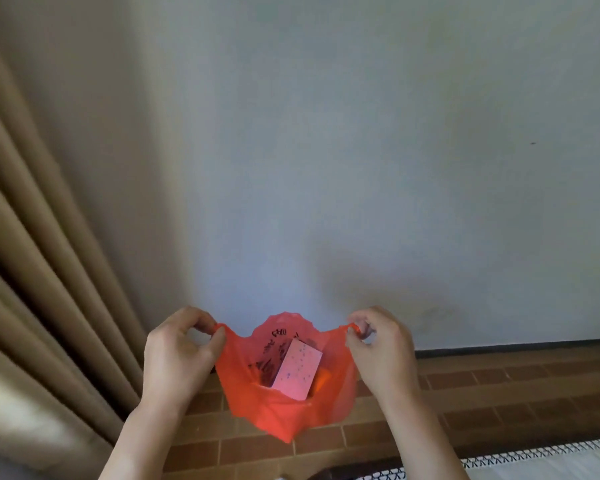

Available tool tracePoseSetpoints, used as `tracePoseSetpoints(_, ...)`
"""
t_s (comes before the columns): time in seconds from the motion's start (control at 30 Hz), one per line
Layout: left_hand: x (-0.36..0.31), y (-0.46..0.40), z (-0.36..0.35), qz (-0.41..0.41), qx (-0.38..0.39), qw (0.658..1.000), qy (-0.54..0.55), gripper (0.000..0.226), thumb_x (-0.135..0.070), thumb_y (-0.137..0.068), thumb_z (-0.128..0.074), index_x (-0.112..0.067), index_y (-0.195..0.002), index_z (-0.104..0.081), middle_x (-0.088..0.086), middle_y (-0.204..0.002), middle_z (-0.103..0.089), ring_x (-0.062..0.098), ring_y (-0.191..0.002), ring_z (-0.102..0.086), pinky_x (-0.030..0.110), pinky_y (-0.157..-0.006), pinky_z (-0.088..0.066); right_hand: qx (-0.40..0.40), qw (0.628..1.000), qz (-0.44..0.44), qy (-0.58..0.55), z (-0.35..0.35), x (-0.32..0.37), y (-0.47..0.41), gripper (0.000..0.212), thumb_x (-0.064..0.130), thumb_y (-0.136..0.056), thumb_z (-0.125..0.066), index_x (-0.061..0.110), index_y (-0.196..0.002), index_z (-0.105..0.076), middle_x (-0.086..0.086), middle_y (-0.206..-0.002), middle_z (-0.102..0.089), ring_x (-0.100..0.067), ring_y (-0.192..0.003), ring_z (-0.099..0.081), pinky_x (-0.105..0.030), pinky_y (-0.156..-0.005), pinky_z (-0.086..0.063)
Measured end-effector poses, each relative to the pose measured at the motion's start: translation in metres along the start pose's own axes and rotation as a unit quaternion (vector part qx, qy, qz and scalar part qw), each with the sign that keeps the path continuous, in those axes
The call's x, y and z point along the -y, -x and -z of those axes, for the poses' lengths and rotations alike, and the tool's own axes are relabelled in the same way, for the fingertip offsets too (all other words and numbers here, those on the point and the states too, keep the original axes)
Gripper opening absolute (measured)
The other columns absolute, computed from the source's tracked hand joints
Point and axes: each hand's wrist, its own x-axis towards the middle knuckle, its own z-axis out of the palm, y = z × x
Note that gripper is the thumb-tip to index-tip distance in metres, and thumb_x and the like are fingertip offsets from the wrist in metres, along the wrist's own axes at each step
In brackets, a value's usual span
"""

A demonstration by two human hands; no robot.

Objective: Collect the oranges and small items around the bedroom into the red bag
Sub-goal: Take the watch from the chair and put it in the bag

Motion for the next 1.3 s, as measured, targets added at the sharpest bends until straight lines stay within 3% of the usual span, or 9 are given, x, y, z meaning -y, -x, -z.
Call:
tracePoseSetpoints(0.1, 0.005, -0.031, -0.030, 0.010, 0.000, 1.000, -0.024, 0.030, -0.011, -0.075, -0.083, -0.030, -0.066, -0.061, -0.019, -0.086, -0.068, 0.008, -0.064, -0.062, 0.036, -0.064, -0.054, 0.043, 0.998, -0.026, -0.028, -0.027, -0.031, -0.038, 0.036, -0.001, -0.077, -0.073, 0.033, -0.085, -0.068, 0.009, -0.071, -0.058, -0.014, -0.063, -0.067, -0.040, -0.060, -0.056)
tracePoseSetpoints(0.2, 0.018, -0.055, -0.055, 0.030, 0.007, 0.997, -0.069, 0.031, -0.012, -0.072, -0.085, -0.030, -0.065, -0.060, -0.017, -0.077, -0.066, 0.011, -0.063, -0.063, 0.036, -0.062, -0.054, 0.071, 0.995, -0.038, -0.052, -0.055, -0.057, -0.068, 0.037, -0.003, -0.075, -0.072, 0.032, -0.087, -0.069, 0.009, -0.073, -0.058, -0.015, -0.062, -0.066, -0.041, -0.059, -0.056)
tracePoseSetpoints(0.5, 0.095, -0.072, -0.103, 0.119, 0.052, 0.983, -0.127, 0.029, -0.012, -0.069, -0.087, -0.027, -0.067, -0.062, -0.012, -0.061, -0.065, 0.008, -0.057, -0.063, 0.036, -0.057, -0.055, 0.170, 0.984, -0.042, -0.019, -0.151, -0.111, -0.096, 0.040, -0.005, -0.069, -0.079, 0.032, -0.077, -0.067, 0.013, -0.068, -0.056, -0.009, -0.065, -0.058, -0.017, -0.058, -0.045)
tracePoseSetpoints(0.73, 0.203, -0.080, -0.152, 0.176, 0.123, 0.964, -0.155, 0.033, -0.010, -0.065, -0.088, -0.024, -0.065, -0.058, -0.014, -0.067, -0.064, 0.006, -0.061, -0.064, 0.036, -0.061, -0.056, 0.272, 0.957, -0.095, 0.036, -0.245, -0.155, -0.076, 0.037, 0.006, -0.077, -0.082, 0.037, -0.082, -0.064, 0.022, -0.076, -0.059, -0.002, -0.075, -0.061, -0.021, -0.064, -0.053)
tracePoseSetpoints(0.83, 0.252, -0.092, -0.172, 0.193, 0.145, 0.957, -0.159, 0.032, -0.011, -0.065, -0.087, -0.025, -0.064, -0.058, -0.015, -0.067, -0.065, 0.004, -0.063, -0.065, 0.037, -0.062, -0.057, 0.277, 0.953, -0.113, 0.039, -0.291, -0.172, -0.072, 0.032, 0.003, -0.079, -0.080, 0.032, -0.084, -0.066, 0.019, -0.079, -0.060, -0.002, -0.071, -0.061, -0.014, -0.063, -0.050)
tracePoseSetpoints(1.0, 0.337, -0.113, -0.210, 0.194, 0.180, 0.949, -0.171, 0.030, -0.019, -0.074, -0.087, -0.025, -0.065, -0.059, -0.012, -0.068, -0.062, 0.006, -0.064, -0.062, 0.037, -0.060, -0.055, 0.310, 0.939, -0.137, 0.062, -0.387, -0.217, -0.070, 0.025, 0.011, -0.087, -0.075, 0.035, -0.090, -0.066, 0.020, -0.088, -0.060, -0.002, -0.075, -0.060, -0.024, -0.070, -0.055)
tracePoseSetpoints(1.2, 0.433, -0.127, -0.254, 0.225, 0.185, 0.939, -0.183, 0.027, -0.022, -0.079, -0.084, -0.022, -0.067, -0.060, -0.008, -0.066, -0.063, 0.007, -0.064, -0.063, 0.036, -0.059, -0.055, 0.351, 0.923, -0.137, 0.074, -0.489, -0.271, -0.057, 0.019, 0.021, -0.095, -0.069, 0.037, -0.091, -0.060, 0.020, -0.095, -0.059, 0.002, -0.081, -0.059, -0.016, -0.071, -0.051)
tracePoseSetpoints(1.3, 0.468, -0.120, -0.273, 0.249, 0.205, 0.925, -0.199, 0.025, -0.022, -0.082, -0.081, -0.022, -0.067, -0.061, -0.008, -0.068, -0.062, 0.008, -0.064, -0.061, 0.035, -0.058, -0.053, 0.368, 0.917, -0.130, 0.086, -0.528, -0.297, -0.044, 0.024, 0.016, -0.093, -0.068, 0.038, -0.086, -0.059, 0.020, -0.093, -0.058, 0.000, -0.080, -0.058, -0.016, -0.070, -0.048)
